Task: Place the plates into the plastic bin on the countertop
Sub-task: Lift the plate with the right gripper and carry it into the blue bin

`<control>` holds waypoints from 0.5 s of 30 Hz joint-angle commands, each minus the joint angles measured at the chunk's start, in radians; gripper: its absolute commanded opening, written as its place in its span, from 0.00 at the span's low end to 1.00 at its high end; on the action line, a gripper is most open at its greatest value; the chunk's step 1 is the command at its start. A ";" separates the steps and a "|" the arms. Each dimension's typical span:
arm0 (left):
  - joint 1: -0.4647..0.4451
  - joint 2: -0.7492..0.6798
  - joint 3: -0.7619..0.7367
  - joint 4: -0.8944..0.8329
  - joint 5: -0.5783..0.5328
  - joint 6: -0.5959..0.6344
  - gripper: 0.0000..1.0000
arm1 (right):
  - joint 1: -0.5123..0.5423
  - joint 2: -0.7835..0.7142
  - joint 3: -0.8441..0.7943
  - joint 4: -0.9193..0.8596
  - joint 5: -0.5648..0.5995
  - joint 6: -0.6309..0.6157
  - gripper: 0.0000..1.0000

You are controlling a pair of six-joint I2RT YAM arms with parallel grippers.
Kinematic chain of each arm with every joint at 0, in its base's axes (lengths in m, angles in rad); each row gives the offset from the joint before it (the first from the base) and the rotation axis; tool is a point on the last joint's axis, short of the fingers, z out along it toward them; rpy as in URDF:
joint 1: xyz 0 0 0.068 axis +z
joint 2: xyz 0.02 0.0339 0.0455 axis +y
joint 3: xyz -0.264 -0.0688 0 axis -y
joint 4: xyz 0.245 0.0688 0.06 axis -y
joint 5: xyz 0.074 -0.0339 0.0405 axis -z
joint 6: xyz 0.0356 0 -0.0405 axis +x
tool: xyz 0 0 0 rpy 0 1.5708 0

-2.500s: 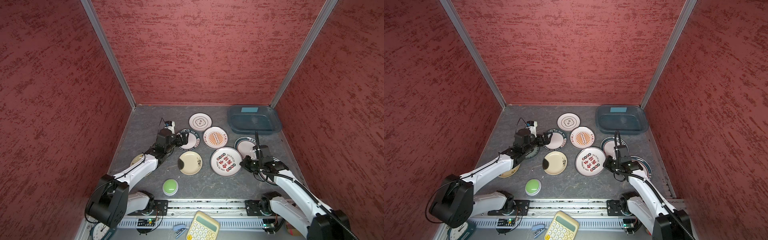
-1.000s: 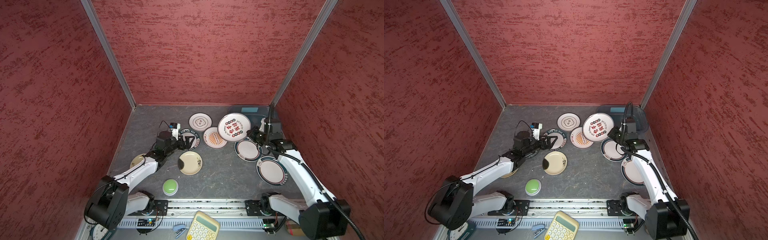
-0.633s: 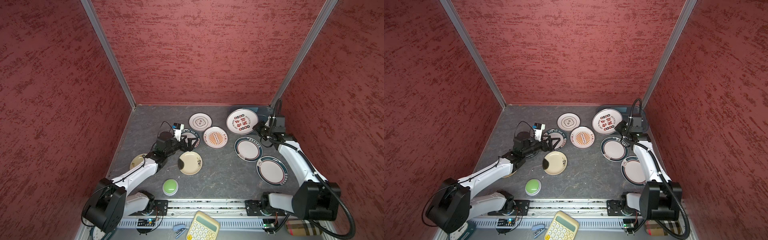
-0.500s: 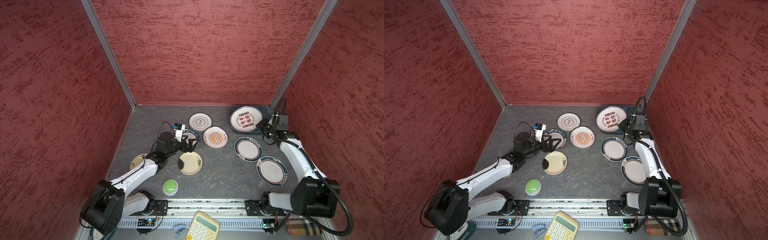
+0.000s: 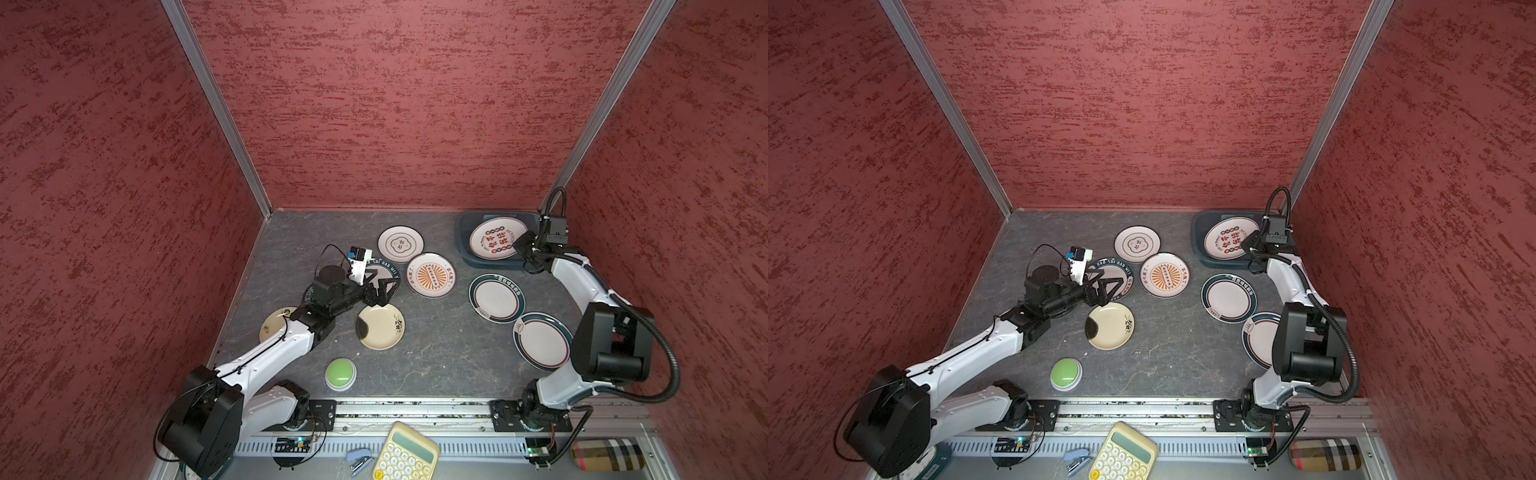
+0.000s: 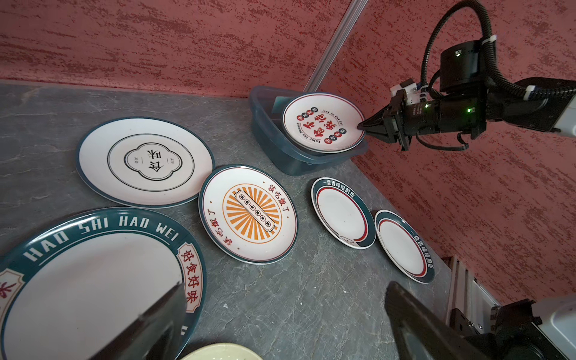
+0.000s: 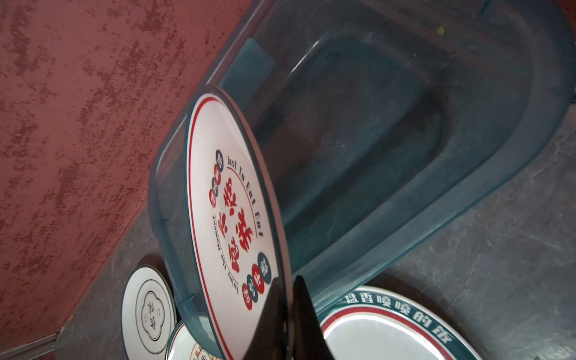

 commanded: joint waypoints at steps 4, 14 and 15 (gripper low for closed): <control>-0.006 -0.032 0.007 -0.024 -0.045 0.015 1.00 | -0.015 0.083 0.122 0.045 -0.005 0.022 0.00; -0.010 -0.070 -0.018 -0.011 -0.100 0.012 0.99 | -0.014 0.216 0.227 0.025 -0.022 0.023 0.00; -0.010 -0.068 -0.016 -0.011 -0.097 0.012 0.99 | -0.015 0.226 0.235 0.026 -0.030 0.023 0.00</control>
